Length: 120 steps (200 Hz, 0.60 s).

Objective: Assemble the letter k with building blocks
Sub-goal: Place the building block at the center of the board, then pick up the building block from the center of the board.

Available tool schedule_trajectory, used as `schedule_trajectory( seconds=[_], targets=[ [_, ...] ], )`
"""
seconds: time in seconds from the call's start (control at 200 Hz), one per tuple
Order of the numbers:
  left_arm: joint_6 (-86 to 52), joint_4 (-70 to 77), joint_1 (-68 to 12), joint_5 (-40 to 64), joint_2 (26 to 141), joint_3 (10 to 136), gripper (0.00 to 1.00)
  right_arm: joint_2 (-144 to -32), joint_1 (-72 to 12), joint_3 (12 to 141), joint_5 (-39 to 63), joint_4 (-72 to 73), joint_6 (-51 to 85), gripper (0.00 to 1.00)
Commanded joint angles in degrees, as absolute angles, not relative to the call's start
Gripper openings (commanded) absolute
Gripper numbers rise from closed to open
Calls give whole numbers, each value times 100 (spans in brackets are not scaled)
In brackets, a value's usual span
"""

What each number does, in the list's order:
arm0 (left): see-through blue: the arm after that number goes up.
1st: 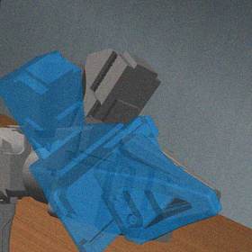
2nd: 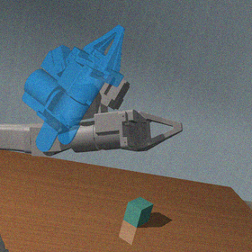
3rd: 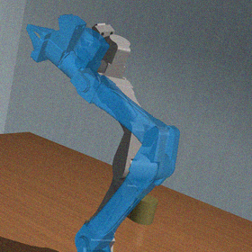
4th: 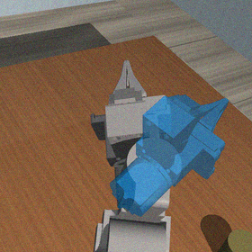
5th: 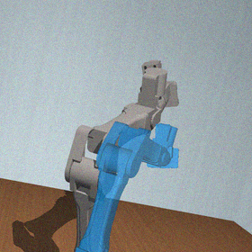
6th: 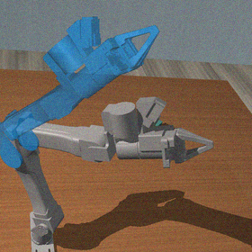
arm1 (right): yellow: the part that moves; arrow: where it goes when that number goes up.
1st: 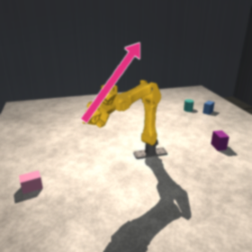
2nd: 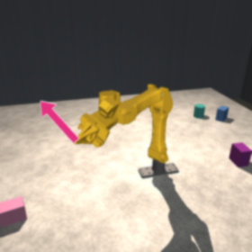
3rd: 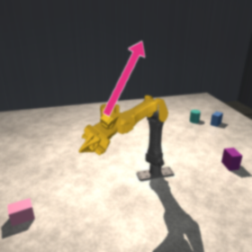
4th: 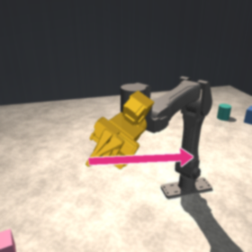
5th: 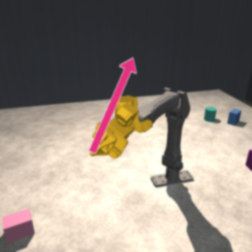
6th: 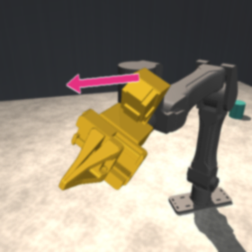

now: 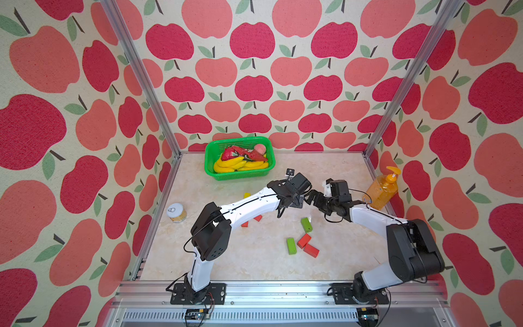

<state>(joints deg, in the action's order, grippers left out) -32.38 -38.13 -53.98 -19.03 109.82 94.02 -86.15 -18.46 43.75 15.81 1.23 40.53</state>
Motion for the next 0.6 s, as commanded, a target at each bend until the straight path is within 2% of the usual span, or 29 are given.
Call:
schedule_trajectory(
  seconds=[0.0,0.1,0.155,0.185,0.235,0.325,0.455,0.595],
  targets=[
    [-2964,-3302,-5375,-1921,10686,8909,98,-8405,-1828,4359,1488,54,3935,99],
    [-3050,-3161,-5612,-2208,10312,8381,99,-8328,-1826,4252,1382,166,3942,99],
    [-3539,-3496,-5701,-2391,10149,8264,86,-8332,-1828,4262,1402,159,3941,99],
    [-3831,-3714,-5720,-2391,10063,8229,84,-8337,-1828,4277,1419,143,3945,99],
    [-4254,-4028,-5782,-2355,9947,8155,84,-8341,-1828,4293,1389,96,3924,99],
    [-4823,-4297,-6046,-2155,9729,7954,92,-8359,-1819,4270,1245,81,3920,99],
    [-6063,-4566,-6500,-2080,9586,7681,91,-8453,-1793,4291,1326,101,3953,99],
    [-6799,-4464,-6873,-1675,9672,7370,93,-8651,-1718,4374,1544,80,4049,99]
  ],
)
